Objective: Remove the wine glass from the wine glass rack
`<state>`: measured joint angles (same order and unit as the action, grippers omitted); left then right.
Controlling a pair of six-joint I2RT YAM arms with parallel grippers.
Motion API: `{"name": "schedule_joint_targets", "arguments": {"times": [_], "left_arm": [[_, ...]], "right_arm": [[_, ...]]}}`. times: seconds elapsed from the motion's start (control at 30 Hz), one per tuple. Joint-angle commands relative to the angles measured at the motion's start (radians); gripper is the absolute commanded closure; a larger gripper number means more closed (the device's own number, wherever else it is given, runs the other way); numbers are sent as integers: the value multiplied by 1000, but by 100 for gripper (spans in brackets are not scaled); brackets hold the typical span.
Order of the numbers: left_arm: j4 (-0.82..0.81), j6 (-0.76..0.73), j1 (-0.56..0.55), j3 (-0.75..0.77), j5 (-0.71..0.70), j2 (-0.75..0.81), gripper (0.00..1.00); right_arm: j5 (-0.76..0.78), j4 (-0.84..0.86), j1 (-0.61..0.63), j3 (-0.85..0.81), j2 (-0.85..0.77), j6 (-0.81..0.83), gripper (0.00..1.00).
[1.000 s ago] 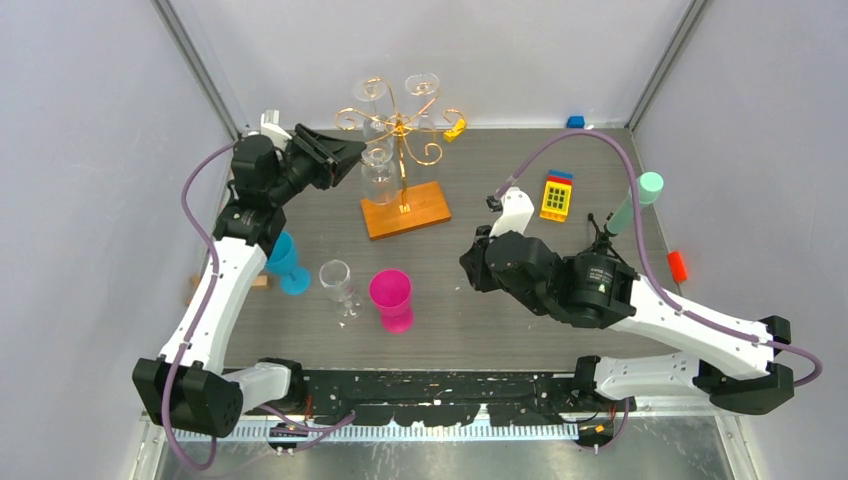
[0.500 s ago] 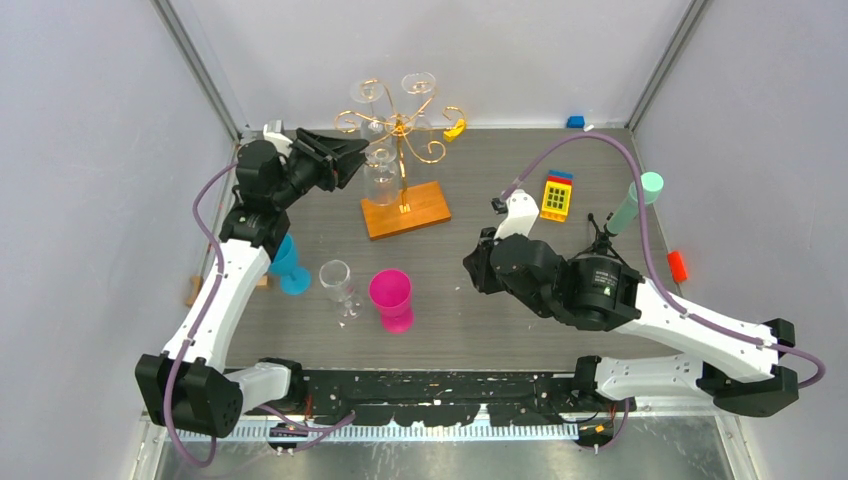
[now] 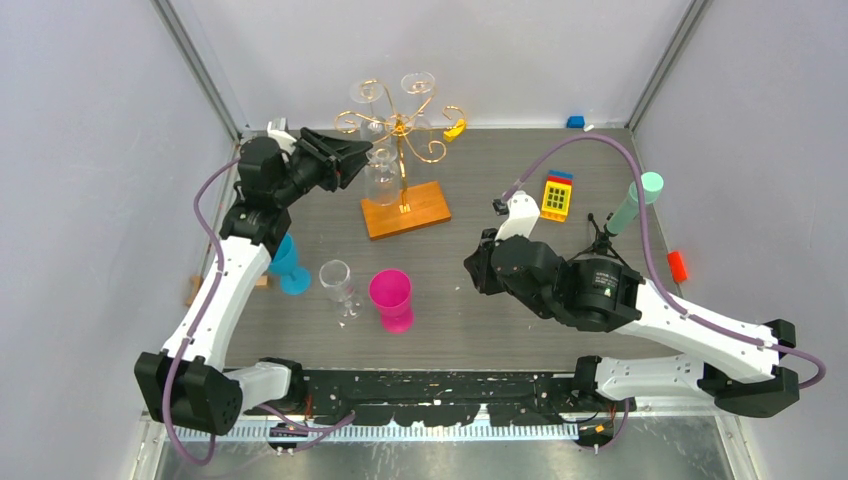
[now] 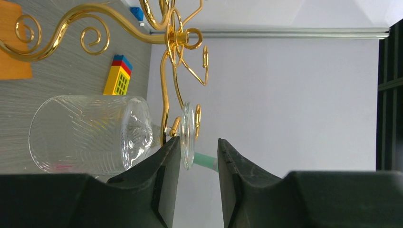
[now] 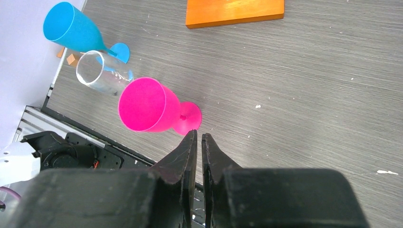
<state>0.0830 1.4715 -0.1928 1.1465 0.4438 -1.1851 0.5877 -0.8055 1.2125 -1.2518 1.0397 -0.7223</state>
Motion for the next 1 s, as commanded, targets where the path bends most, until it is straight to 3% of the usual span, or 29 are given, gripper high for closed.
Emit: {"name": "schedule_joint_targets", "arguments": {"times": [0.0, 0.43, 0.6, 0.97], "left_arm": [[34, -80, -18, 49, 41, -21, 65], [52, -137, -36, 64, 20, -36, 83], [37, -135, -36, 58, 9, -34, 100], [-34, -66, -35, 47, 31, 23, 100]], "right_arm": [[37, 49, 0, 2, -17, -25, 86], [41, 51, 0, 2, -6, -25, 87], [46, 50, 0, 2, -9, -26, 87], [56, 50, 0, 3, -16, -27, 87]]}}
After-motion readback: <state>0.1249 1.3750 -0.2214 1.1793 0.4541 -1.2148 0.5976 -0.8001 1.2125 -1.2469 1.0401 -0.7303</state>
